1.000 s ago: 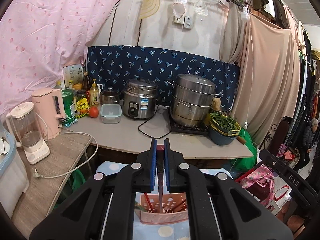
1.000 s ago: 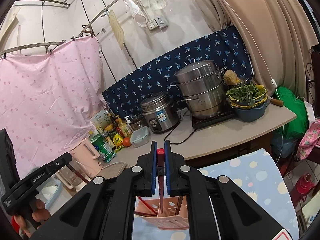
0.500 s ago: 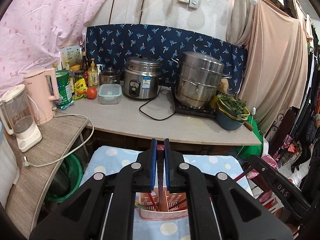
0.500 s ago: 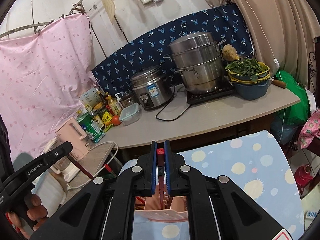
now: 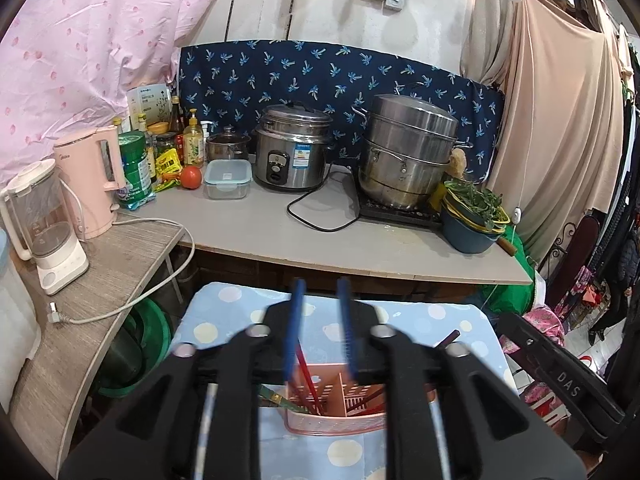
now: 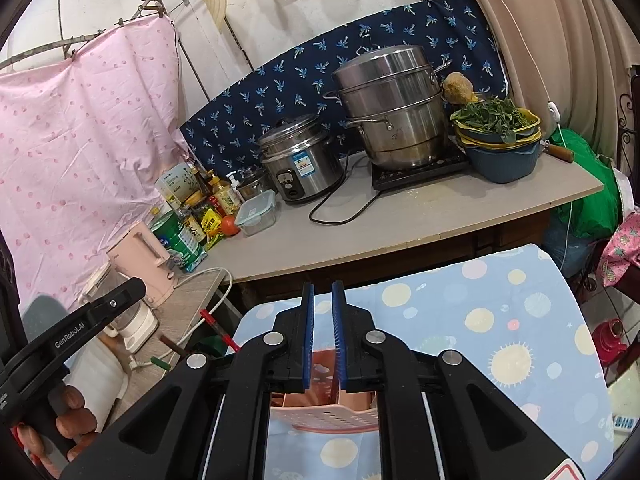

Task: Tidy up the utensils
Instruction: 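Lower both chopsticks into the pink basket and open both tools, then move both open tools back over the green chopstick and gold spoon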

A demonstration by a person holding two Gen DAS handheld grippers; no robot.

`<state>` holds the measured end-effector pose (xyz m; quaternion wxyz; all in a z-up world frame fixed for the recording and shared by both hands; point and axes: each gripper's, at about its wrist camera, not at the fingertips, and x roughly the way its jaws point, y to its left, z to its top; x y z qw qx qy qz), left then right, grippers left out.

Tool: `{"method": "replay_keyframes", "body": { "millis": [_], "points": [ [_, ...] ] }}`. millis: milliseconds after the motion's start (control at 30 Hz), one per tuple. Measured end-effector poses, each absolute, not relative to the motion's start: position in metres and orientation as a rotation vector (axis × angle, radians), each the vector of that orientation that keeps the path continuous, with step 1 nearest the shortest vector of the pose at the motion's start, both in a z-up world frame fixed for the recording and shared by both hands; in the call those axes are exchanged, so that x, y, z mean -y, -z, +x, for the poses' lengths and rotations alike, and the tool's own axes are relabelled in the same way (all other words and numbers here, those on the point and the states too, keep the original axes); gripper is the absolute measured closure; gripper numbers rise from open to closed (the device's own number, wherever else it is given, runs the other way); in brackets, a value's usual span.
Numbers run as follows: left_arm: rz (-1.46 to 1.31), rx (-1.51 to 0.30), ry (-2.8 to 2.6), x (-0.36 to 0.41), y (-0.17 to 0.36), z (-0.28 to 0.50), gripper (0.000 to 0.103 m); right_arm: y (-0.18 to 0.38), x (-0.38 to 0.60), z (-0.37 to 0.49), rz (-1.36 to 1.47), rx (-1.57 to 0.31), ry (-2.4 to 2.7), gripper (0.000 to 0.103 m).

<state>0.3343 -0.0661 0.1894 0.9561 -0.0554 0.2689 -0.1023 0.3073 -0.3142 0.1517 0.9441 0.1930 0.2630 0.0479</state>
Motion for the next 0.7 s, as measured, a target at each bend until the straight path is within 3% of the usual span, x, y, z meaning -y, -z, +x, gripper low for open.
{"method": "replay_keyframes", "body": {
  "millis": [33, 700],
  "points": [
    [-0.11, -0.537, 0.202, 0.066, -0.19, 0.332, 0.068, -0.153, 0.314, 0.306, 0.393, -0.534, -0.098, 0.089],
    [-0.046, -0.575, 0.146, 0.056, -0.171, 0.285, 0.066, -0.146, 0.292, 0.249, 0.313, -0.557, -0.11, 0.083]
  ]
}}
